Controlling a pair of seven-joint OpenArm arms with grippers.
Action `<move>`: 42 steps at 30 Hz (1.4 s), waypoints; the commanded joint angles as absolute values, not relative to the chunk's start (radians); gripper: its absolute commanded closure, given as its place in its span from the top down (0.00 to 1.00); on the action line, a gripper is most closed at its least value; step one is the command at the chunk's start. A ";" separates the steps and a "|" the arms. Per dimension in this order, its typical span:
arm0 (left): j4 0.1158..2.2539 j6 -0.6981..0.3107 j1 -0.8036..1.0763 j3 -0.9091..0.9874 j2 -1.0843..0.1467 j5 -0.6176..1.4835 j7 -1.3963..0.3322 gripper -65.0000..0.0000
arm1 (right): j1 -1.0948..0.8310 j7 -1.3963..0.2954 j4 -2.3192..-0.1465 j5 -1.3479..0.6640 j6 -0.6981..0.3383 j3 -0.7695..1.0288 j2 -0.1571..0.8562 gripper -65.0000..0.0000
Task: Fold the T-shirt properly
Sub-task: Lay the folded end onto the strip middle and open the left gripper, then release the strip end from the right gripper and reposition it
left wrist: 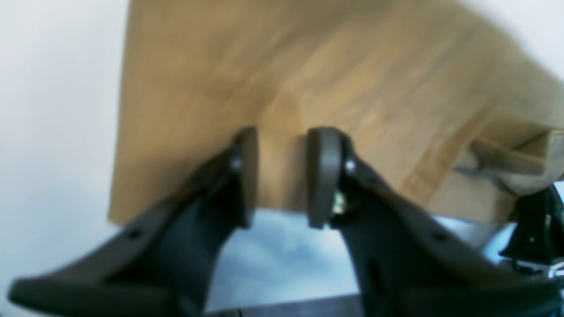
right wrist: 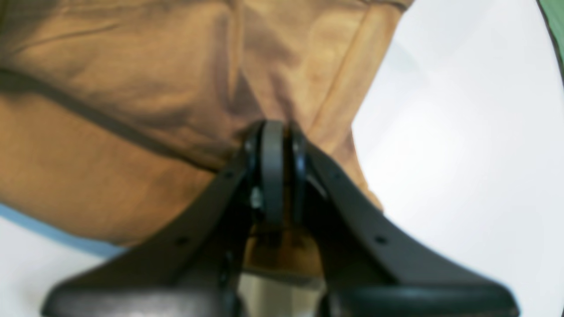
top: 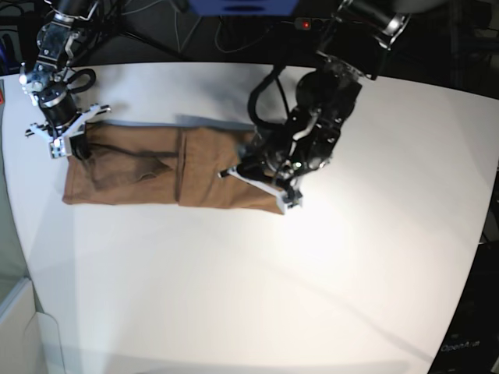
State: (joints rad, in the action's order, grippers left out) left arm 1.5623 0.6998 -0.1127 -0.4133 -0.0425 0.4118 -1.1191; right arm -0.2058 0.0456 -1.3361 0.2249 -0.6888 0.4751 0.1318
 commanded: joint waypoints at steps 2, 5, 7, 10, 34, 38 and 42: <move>1.630 0.698 -0.104 -0.363 -0.062 0.406 -1.106 0.14 | -0.205 0.044 -1.353 0.226 -0.698 0.478 0.143 0.04; 1.659 0.698 -0.085 -0.309 -0.088 0.406 -1.104 0.04 | -0.203 0.044 -1.354 0.226 -0.698 0.478 0.153 0.04; 1.650 0.698 -0.081 -0.282 -0.096 0.406 -1.101 0.04 | -0.200 0.044 -1.354 0.226 -0.698 0.479 0.154 0.04; 1.609 0.698 -0.084 -0.272 -0.097 0.406 -1.098 0.04 | -0.199 0.048 -1.362 0.226 -0.698 0.479 0.156 0.04; 1.438 0.621 -0.013 -0.269 -0.099 0.398 -0.957 0.04 | -0.196 -0.348 -1.735 -0.001 -0.698 0.558 0.122 0.29; 1.438 0.621 0.007 -0.269 -0.101 0.398 -0.955 0.04 | -0.179 -0.544 -1.796 -0.128 -0.698 0.556 0.116 0.30; 1.440 0.621 0.031 -0.266 -0.124 0.404 -0.954 0.04 | -0.142 -0.736 -1.785 -0.280 -0.698 0.576 0.147 0.29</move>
State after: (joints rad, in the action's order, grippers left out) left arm 1.4681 0.5537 -0.0132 -0.2676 -0.1055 0.4274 -0.8303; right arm -0.1509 -0.7624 -1.7721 -0.2741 -0.7040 0.5663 0.1314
